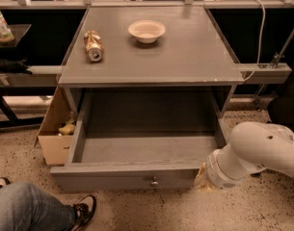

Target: Close top drawer

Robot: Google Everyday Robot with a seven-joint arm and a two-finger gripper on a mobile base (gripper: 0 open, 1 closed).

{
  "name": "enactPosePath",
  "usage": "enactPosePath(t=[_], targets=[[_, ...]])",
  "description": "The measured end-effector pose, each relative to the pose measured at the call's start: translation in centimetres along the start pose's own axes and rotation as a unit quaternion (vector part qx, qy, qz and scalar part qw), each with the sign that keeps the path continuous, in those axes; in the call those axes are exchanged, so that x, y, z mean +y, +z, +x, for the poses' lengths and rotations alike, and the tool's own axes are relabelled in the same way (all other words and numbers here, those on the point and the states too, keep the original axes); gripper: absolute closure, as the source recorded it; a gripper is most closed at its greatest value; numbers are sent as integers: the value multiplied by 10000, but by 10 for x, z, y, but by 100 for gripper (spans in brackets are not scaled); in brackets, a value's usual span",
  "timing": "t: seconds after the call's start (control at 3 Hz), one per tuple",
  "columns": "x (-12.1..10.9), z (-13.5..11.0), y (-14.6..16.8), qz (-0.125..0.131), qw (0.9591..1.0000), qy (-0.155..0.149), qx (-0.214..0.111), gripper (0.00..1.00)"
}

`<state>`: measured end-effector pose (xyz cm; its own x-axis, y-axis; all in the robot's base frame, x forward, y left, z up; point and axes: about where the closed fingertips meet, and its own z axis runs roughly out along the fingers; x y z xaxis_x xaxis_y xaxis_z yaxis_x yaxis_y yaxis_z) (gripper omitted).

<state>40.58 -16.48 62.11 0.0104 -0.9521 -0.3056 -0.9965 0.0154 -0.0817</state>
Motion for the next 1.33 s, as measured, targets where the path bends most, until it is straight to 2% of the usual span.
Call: enactPosePath(t=[1.33], targets=[[-3,-1,0,23,10000,2,-30,6]])
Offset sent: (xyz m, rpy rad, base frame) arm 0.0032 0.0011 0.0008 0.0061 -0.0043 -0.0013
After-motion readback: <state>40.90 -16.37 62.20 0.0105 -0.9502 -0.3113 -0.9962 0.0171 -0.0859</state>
